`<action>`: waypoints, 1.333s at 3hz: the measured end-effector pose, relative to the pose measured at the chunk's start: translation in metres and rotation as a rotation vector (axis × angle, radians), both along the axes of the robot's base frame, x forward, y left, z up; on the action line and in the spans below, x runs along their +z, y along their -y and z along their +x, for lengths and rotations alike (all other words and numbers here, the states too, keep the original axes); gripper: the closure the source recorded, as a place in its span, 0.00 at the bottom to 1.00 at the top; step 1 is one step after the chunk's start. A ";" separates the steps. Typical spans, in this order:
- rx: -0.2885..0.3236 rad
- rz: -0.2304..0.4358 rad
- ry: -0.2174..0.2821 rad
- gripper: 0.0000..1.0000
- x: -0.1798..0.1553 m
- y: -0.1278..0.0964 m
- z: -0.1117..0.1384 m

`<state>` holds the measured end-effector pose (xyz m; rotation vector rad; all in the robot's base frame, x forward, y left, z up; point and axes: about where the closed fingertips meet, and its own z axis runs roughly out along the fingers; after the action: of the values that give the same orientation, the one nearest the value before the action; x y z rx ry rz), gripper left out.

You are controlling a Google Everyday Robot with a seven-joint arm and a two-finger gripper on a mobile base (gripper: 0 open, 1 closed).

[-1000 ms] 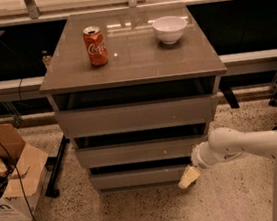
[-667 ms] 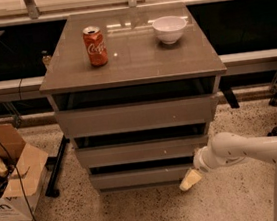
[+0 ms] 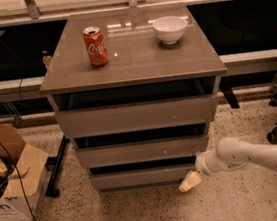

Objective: Open bottom drawer

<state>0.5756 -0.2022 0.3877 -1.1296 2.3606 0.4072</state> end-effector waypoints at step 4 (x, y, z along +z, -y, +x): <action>-0.022 0.053 -0.023 0.00 -0.097 -0.022 -0.003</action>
Offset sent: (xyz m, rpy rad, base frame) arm -0.0157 0.0064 -0.0849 0.0254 0.0729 -0.0273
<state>0.5728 -0.1801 0.2904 -1.0793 2.3654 0.4748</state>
